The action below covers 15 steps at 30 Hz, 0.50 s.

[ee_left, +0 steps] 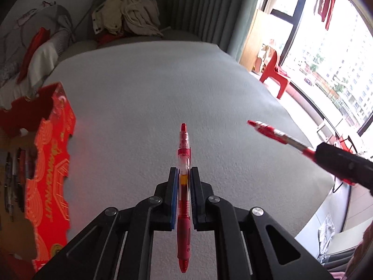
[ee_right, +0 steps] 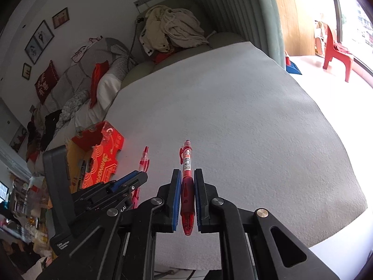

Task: Organize rigid objects
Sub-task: 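Carry both red pens over the cardboard box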

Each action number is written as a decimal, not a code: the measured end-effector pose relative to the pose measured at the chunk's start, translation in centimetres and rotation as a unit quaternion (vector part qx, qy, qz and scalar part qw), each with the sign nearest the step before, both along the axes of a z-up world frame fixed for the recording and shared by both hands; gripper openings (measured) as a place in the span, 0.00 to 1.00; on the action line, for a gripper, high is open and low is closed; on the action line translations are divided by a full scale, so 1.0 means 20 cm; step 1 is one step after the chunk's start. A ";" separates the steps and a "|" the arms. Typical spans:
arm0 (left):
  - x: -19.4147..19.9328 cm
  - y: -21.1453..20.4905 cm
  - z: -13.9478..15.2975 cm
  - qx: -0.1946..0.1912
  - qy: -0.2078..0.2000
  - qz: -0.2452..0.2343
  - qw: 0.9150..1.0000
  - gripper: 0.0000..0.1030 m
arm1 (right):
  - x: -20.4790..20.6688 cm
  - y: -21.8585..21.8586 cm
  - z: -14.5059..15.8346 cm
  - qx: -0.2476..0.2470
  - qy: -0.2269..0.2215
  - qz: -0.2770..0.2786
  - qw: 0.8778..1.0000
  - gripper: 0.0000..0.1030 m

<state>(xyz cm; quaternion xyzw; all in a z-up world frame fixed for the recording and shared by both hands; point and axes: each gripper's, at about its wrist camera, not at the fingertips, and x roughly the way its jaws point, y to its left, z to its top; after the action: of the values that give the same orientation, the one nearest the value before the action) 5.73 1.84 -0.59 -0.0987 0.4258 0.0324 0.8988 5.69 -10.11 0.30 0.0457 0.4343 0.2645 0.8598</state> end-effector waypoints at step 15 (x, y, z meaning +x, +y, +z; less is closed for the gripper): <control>-0.34 0.57 0.44 0.045 -0.078 0.124 0.988 0.10 | -0.15 0.75 0.17 -0.001 -0.046 0.132 0.990 0.11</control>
<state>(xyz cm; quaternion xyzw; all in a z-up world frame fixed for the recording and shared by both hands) -1.05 13.18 8.14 -0.1121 0.3373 0.1551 0.9217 2.67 4.80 3.77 -0.0249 0.3972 0.3768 0.8364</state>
